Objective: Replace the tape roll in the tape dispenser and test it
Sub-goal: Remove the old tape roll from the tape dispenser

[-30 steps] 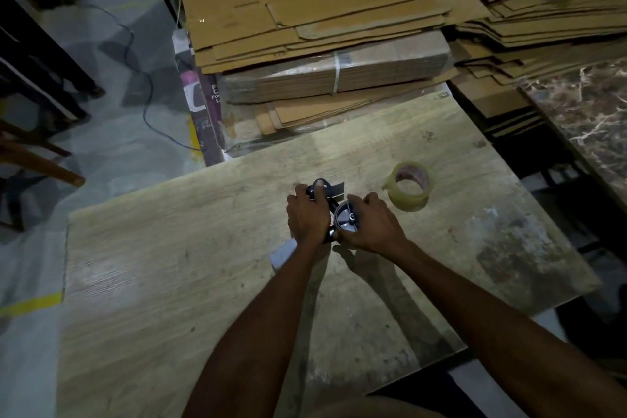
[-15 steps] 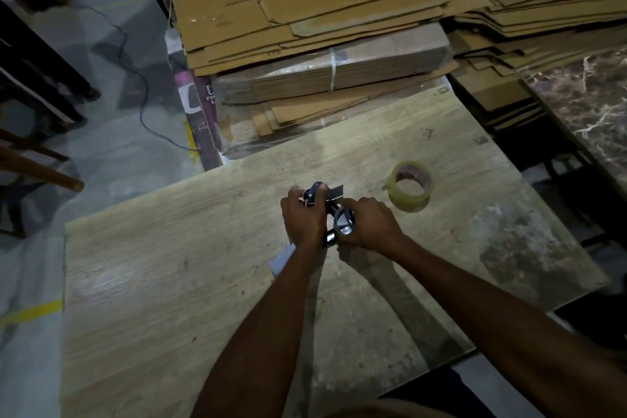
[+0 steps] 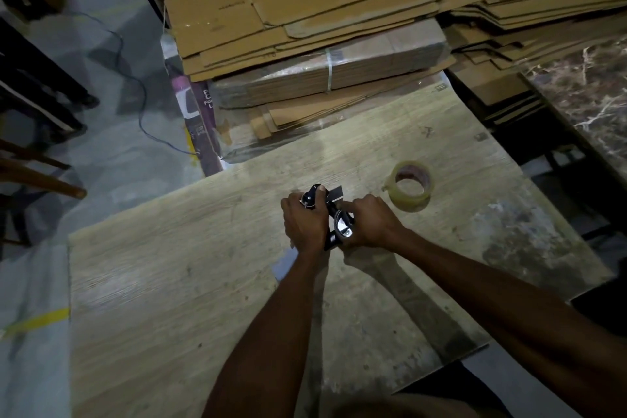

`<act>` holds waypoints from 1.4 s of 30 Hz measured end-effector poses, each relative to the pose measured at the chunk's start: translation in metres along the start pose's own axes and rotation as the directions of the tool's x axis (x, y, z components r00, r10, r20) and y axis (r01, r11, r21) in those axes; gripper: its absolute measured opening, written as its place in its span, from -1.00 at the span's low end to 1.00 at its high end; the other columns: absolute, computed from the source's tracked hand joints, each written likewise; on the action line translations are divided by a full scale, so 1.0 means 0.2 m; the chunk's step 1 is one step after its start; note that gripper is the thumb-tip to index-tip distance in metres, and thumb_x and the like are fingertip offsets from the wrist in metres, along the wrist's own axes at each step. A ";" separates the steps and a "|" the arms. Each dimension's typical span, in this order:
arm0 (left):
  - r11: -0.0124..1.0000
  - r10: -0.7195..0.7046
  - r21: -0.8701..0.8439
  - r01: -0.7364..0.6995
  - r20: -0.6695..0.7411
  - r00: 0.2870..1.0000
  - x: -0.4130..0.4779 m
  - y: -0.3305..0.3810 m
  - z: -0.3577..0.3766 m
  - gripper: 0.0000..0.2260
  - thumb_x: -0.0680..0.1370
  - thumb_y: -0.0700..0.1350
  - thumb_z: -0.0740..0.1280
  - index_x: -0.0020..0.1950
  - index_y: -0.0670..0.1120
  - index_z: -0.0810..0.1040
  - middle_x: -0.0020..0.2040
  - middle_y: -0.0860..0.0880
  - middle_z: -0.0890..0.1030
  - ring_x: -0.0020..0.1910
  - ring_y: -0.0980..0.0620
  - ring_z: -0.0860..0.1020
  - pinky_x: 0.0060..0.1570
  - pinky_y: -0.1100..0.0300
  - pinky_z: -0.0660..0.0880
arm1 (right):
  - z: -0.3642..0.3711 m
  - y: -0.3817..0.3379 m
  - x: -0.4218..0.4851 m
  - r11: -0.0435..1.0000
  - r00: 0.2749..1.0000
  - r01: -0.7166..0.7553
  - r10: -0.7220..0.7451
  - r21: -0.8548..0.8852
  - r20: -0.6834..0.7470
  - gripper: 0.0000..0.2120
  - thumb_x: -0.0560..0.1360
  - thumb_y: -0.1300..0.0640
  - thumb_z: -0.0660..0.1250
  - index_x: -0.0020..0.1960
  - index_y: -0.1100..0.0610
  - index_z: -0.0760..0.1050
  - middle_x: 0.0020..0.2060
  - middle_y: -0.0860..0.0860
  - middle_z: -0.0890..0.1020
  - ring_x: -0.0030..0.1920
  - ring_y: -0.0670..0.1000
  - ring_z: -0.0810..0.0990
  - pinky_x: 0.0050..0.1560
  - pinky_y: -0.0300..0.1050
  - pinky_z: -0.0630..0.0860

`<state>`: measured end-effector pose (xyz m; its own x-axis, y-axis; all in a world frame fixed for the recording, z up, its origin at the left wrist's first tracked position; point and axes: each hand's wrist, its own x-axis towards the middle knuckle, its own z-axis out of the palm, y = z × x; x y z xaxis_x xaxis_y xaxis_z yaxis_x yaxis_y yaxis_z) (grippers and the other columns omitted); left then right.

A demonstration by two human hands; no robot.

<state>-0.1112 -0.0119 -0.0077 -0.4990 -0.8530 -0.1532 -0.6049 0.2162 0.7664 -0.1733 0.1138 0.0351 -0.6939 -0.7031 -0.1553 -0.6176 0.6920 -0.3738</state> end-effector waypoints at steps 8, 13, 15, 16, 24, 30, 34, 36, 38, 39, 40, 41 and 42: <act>0.996 0.047 0.073 -0.043 -0.047 0.998 -0.04 0.02 0.03 -0.57 0.59 0.22 0.38 0.16 -0.14 0.61 0.13 -0.11 0.56 0.05 -0.16 0.61 0.01 0.03 0.51 | 0.02 0.02 -0.03 1.000 1.000 -0.007 0.007 -0.002 -0.007 -0.40 0.15 -0.21 0.54 0.13 -0.02 0.61 -0.16 0.01 0.71 -0.17 0.07 0.67 -0.24 -0.16 0.47; 0.999 0.028 0.037 -0.026 -0.070 0.997 -0.07 0.03 0.02 -0.61 0.61 0.18 0.38 0.18 -0.13 0.61 0.13 -0.10 0.57 0.06 -0.08 0.59 -0.01 0.16 0.37 | 0.01 0.02 -0.04 1.000 1.000 -0.002 0.002 0.000 -0.009 -0.38 0.16 -0.19 0.56 0.17 -0.02 0.59 -0.10 0.06 0.70 -0.12 0.11 0.66 -0.19 -0.13 0.49; 0.999 0.028 0.033 -0.026 -0.075 0.997 -0.07 0.03 0.02 -0.62 0.60 0.18 0.39 0.17 -0.13 0.62 0.12 -0.09 0.58 0.06 -0.08 0.59 -0.01 0.16 0.36 | 0.01 0.02 -0.04 1.000 1.000 -0.004 0.004 0.003 -0.007 -0.38 0.17 -0.19 0.56 0.19 -0.03 0.57 -0.08 0.05 0.69 -0.10 0.10 0.66 -0.19 -0.13 0.47; 0.999 0.027 0.033 -0.024 -0.078 0.997 -0.07 0.03 0.01 -0.61 0.60 0.17 0.39 0.18 -0.13 0.62 0.12 -0.10 0.58 0.06 -0.08 0.59 -0.01 0.17 0.36 | 0.01 0.02 -0.05 1.000 1.000 -0.002 0.002 0.004 -0.008 -0.37 0.17 -0.18 0.55 0.20 -0.04 0.57 -0.07 0.05 0.69 -0.09 0.10 0.65 -0.19 -0.13 0.47; 0.997 0.035 0.065 -0.029 -0.080 0.996 -0.08 0.05 0.01 -0.58 0.61 0.20 0.37 0.22 -0.14 0.61 0.14 -0.11 0.59 0.07 -0.05 0.58 0.01 0.14 0.38 | -0.02 0.03 -0.06 0.999 0.999 0.044 -0.045 0.009 0.002 -0.41 0.17 -0.14 0.55 0.16 -0.02 0.57 -0.08 0.05 0.67 -0.14 0.10 0.64 -0.22 -0.15 0.45; 0.997 0.030 0.076 -0.024 -0.076 0.997 -0.08 0.05 0.00 -0.56 0.61 0.21 0.36 0.23 -0.14 0.60 0.15 -0.12 0.58 0.09 -0.08 0.58 0.02 0.15 0.38 | -0.07 0.03 -0.07 0.995 0.995 0.097 -0.097 -0.002 -0.035 -0.37 0.16 -0.16 0.56 0.19 -0.02 0.56 -0.05 0.04 0.67 -0.10 0.08 0.64 -0.21 -0.19 0.40; 0.997 -0.011 0.070 0.017 -0.089 0.996 -0.06 0.07 0.00 -0.56 0.60 0.19 0.38 0.21 -0.18 0.61 0.16 -0.14 0.58 0.12 -0.11 0.57 0.05 0.14 0.38 | -0.16 0.07 -0.09 0.983 0.989 0.086 -0.064 0.163 -0.133 -0.44 0.16 -0.16 0.51 0.13 -0.07 0.55 -0.07 0.02 0.68 -0.14 0.05 0.66 -0.18 -0.16 0.54; 0.998 -0.008 0.065 0.014 -0.086 0.996 -0.06 0.07 0.01 -0.55 0.61 0.18 0.38 0.23 -0.19 0.61 0.17 -0.15 0.59 0.15 -0.11 0.57 0.06 0.14 0.37 | -0.21 0.12 -0.09 0.973 0.983 0.081 -0.042 0.218 -0.181 -0.37 0.15 -0.15 0.51 0.19 -0.02 0.55 0.02 -0.01 0.69 -0.05 0.01 0.67 -0.14 -0.21 0.48; 0.998 -0.014 0.063 0.019 -0.092 0.996 -0.07 0.08 0.00 -0.54 0.60 0.18 0.38 0.24 -0.19 0.61 0.19 -0.15 0.58 0.17 -0.12 0.56 0.08 0.13 0.38 | -0.25 0.17 -0.13 0.949 0.979 0.086 -0.023 0.304 -0.204 -0.35 0.18 -0.11 0.56 0.22 0.03 0.55 0.00 -0.07 0.69 -0.06 -0.14 0.63 -0.10 -0.24 0.51; 0.998 -0.018 0.059 0.024 -0.097 0.995 -0.07 0.07 0.01 -0.54 0.60 0.19 0.39 0.25 -0.18 0.61 0.19 -0.15 0.59 0.18 -0.12 0.56 0.09 0.12 0.40 | -0.25 0.19 -0.15 0.916 0.980 0.064 0.018 0.396 -0.200 -0.39 0.20 -0.08 0.60 0.21 0.03 0.55 -0.05 -0.11 0.68 -0.12 -0.22 0.60 -0.11 -0.28 0.54; 0.998 -0.018 0.056 0.024 -0.102 0.995 -0.06 0.07 0.01 -0.53 0.59 0.21 0.38 0.24 -0.18 0.61 0.19 -0.15 0.59 0.18 -0.13 0.56 0.11 0.09 0.42 | -0.26 0.21 -0.17 0.860 0.982 0.030 0.071 0.510 -0.178 -0.42 0.22 -0.05 0.62 0.20 -0.01 0.56 -0.07 -0.15 0.66 -0.12 -0.26 0.58 -0.10 -0.32 0.56; 0.999 -0.014 0.050 0.019 -0.105 0.994 -0.07 0.06 0.01 -0.53 0.59 0.22 0.39 0.24 -0.17 0.62 0.19 -0.16 0.59 0.18 -0.14 0.56 0.13 0.07 0.44 | -0.26 0.24 -0.19 0.779 0.983 -0.015 0.125 0.627 -0.131 -0.45 0.24 -0.05 0.63 0.18 -0.05 0.57 -0.04 -0.15 0.66 -0.06 -0.24 0.60 -0.06 -0.33 0.58; 0.999 -0.010 0.047 0.015 -0.107 0.994 -0.07 0.06 0.01 -0.53 0.58 0.22 0.39 0.22 -0.17 0.62 0.19 -0.16 0.59 0.18 -0.15 0.56 0.14 0.04 0.46 | -0.26 0.27 -0.21 0.664 0.982 -0.067 0.174 0.745 -0.068 -0.48 0.25 -0.07 0.62 0.17 -0.08 0.58 0.03 -0.11 0.66 0.04 -0.15 0.63 0.00 -0.23 0.62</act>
<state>-0.1126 0.0035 0.0034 -0.4235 -0.9011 -0.0931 -0.6406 0.2252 0.7341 -0.1966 0.1886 0.0690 -0.8144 -0.5590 -0.1559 -0.0881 0.3846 -0.9189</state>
